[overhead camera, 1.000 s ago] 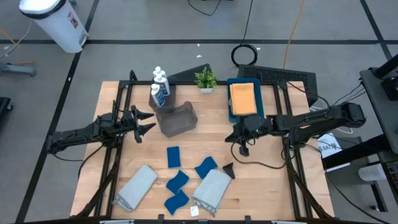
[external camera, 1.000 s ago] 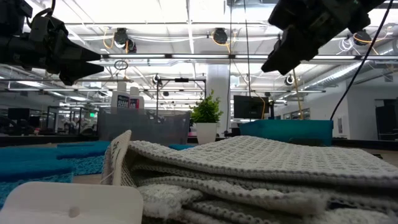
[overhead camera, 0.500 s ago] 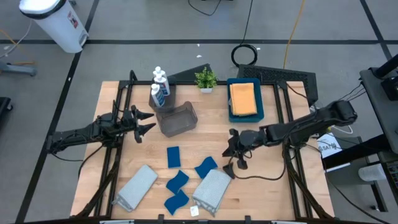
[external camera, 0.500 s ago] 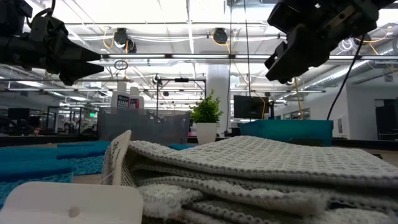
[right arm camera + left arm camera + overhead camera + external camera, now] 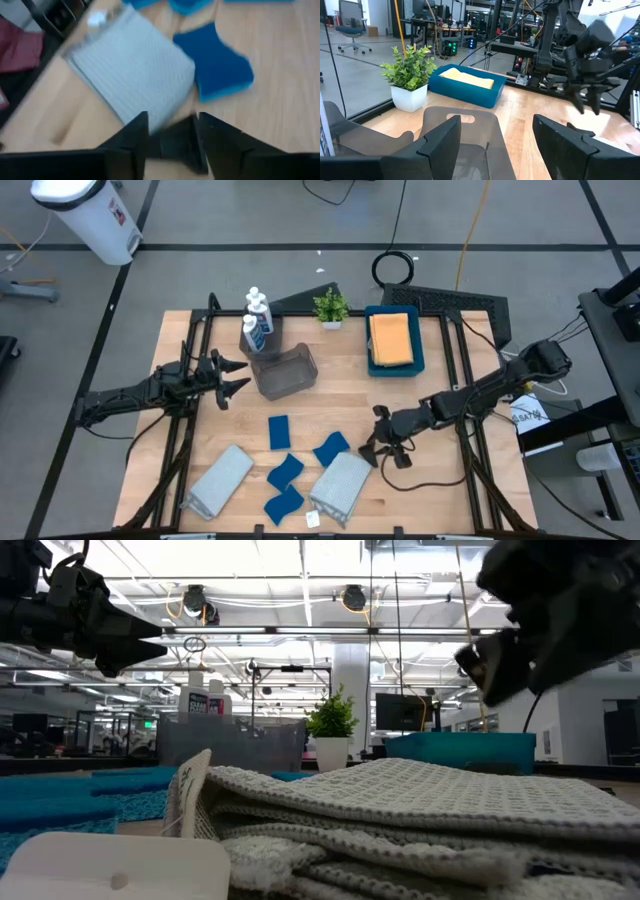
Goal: Pick & Place Kitchen Items
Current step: Put the gray towel into the blue bin
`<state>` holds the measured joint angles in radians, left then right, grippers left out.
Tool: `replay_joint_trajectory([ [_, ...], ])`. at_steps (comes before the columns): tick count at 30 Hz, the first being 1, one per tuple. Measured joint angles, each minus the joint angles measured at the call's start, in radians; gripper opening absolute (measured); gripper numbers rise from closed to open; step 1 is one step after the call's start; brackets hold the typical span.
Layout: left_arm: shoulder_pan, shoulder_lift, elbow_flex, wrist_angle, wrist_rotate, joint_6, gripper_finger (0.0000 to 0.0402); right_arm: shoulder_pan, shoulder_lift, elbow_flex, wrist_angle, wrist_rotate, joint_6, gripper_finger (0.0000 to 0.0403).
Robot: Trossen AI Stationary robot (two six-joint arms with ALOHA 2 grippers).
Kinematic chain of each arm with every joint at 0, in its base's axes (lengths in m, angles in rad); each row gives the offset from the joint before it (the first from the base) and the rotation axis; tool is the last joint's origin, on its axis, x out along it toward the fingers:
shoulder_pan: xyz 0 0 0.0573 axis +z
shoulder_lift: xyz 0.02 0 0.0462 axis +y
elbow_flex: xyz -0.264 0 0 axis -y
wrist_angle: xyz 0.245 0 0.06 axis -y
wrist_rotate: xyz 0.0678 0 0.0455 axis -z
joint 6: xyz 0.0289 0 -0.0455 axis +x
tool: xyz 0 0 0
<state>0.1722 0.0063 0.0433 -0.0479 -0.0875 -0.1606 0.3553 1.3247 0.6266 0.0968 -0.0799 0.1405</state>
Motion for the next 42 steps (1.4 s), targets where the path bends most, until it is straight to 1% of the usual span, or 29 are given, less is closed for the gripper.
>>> replay_joint_trajectory([
  [3, 0.0, 0.0, 0.0, 0.0, 0.0, 0.0, 0.0251, 0.0, 0.0, -0.064, 0.082, 0.007, 0.038, 0.0185],
  [7, 0.0, 0.0, 0.0, 0.0, 0.0, 0.0, 0.0251, 0.0, 0.0, -0.138, 0.228, 0.075, 0.082, 0.0198],
  [12, 0.0, 0.0, 0.0, 0.0, 0.0, 0.0, 0.0251, 0.0, 0.013, -0.16, 0.252, 0.081, 0.084, 0.0196],
  [19, 0.0, 0.0, 0.0, 0.0, 0.0, 0.0, 0.0251, -0.009, 0.164, -0.16, 0.396, 0.08, 0.083, 0.0196],
  [25, 0.0, 0.0, 0.0, 0.0, 0.0, 0.0, 0.0251, -0.022, 0.196, -0.16, 0.371, 0.08, 0.084, 0.0188],
  [29, 0.0, 0.0, 0.0, 0.0, 0.0, 0.0, 0.0251, -0.022, 0.195, -0.16, 0.375, 0.078, 0.091, 0.0173],
  [33, 0.0, 0.0, 0.0, 0.0, 0.0, 0.0, 0.0251, -0.022, 0.195, -0.159, 0.338, 0.071, 0.109, 0.0147],
  [38, 0.0, 0.0, 0.0, 0.0, 0.0, 0.0, 0.0251, -0.022, 0.193, -0.157, 0.311, 0.074, 0.104, 0.0096],
  [42, 0.0, 0.0, 0.0, 0.0, 0.0, 0.0, 0.0251, -0.022, 0.193, -0.157, 0.313, 0.076, 0.074, 0.0043],
])
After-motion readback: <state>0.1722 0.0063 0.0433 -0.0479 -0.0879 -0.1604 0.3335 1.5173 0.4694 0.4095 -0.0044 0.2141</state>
